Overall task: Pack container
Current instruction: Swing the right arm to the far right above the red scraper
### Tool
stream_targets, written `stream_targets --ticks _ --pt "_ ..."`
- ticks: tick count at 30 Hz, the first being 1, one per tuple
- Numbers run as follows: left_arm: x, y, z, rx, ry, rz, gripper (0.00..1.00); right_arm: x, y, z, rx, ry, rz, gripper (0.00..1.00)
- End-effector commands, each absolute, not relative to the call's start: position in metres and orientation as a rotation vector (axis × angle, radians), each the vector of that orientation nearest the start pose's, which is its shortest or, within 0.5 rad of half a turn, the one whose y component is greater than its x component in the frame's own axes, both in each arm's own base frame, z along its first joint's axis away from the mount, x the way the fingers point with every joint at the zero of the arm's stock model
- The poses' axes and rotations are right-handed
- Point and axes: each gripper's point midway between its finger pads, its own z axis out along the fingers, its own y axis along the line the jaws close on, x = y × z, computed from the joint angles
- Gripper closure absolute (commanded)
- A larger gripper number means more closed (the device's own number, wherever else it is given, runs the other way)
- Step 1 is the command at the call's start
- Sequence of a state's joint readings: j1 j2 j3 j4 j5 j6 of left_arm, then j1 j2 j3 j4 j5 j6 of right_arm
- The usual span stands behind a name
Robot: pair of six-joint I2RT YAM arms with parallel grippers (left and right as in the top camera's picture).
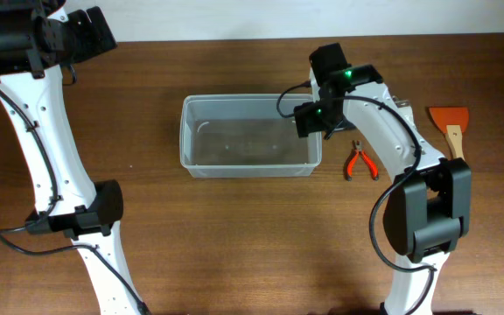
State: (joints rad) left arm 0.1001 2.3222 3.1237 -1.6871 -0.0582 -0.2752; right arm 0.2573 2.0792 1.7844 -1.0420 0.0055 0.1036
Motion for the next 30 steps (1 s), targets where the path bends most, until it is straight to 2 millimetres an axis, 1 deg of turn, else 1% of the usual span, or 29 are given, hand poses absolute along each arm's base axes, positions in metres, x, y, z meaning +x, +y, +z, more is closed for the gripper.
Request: stream_targets --ticks 1,2,4,5,7,8,9,10,12,14,15,17,18,19,20,24,26,27,28,30 --pt "0.473 0.055 0.351 -0.452 2.371 -0.016 0.01 0.459 0.123 0.131 -0.211 2.831 0.083 0.01" --pt "0.473 0.055 0.351 -0.452 2.371 -0.016 0.01 0.46 0.123 0.139 -0.206 2.823 0.085 0.01" --pt "0.473 0.055 0.351 -0.452 2.371 -0.017 0.01 0.462 0.12 0.162 -0.159 2.807 0.093 0.01" --pt "0.473 0.055 0.351 -0.452 2.371 -0.017 0.01 0.462 0.116 0.179 -0.121 2.796 0.099 0.01" --pt "0.473 0.055 0.351 -0.452 2.371 -0.017 0.01 0.46 0.106 0.201 -0.073 2.785 0.101 0.01" --pt "0.473 0.055 0.351 -0.451 2.371 -0.017 0.01 0.458 0.097 0.215 -0.049 2.781 0.096 0.01" --pt "0.473 0.055 0.351 -0.451 2.371 -0.017 0.01 0.455 0.088 0.225 -0.025 2.78 0.088 0.01" --pt "0.473 0.055 0.351 -0.452 2.371 -0.017 0.01 0.451 0.072 0.237 0.018 2.783 0.074 0.01" --pt "0.473 0.055 0.351 -0.452 2.371 -0.017 0.01 0.44 0.036 0.253 0.123 2.798 0.047 0.01" --pt "0.473 0.055 0.351 -0.451 2.371 -0.017 0.01 0.429 0.002 0.258 0.231 2.819 0.025 0.01" --pt "0.473 0.055 0.351 -0.452 2.371 -0.017 0.01 0.425 -0.011 0.259 0.273 2.828 0.016 0.01" --pt "0.473 0.055 0.351 -0.452 2.371 -0.017 0.01 0.412 -0.065 0.256 0.461 2.839 -0.012 0.01" --pt "0.473 0.055 0.351 -0.451 2.371 -0.017 0.01 0.409 -0.081 0.255 0.519 2.833 -0.019 0.01" --pt "0.473 0.055 0.351 -0.452 2.371 -0.017 0.01 0.406 -0.092 0.255 0.558 2.826 -0.023 0.01" --pt "0.473 0.055 0.351 -0.452 2.371 -0.017 0.01 0.401 -0.113 0.255 0.632 2.81 -0.025 0.01" --pt "0.473 0.055 0.351 -0.451 2.371 -0.017 0.01 0.389 -0.15 0.255 0.762 2.776 -0.043 0.01" --pt "0.473 0.055 0.351 -0.452 2.371 -0.016 0.01 0.39 -0.167 0.256 0.787 2.742 -0.057 0.01" --pt "0.473 0.055 0.351 -0.452 2.371 -0.016 0.01 0.393 -0.175 0.258 0.75 2.727 -0.072 0.01" --pt "0.473 0.055 0.351 -0.452 2.371 -0.016 0.01 0.401 -0.183 0.261 0.667 2.706 -0.098 0.01" --pt "0.473 0.055 0.351 -0.452 2.371 -0.016 0.01 0.407 -0.187 0.264 0.531 2.706 -0.133 0.02"
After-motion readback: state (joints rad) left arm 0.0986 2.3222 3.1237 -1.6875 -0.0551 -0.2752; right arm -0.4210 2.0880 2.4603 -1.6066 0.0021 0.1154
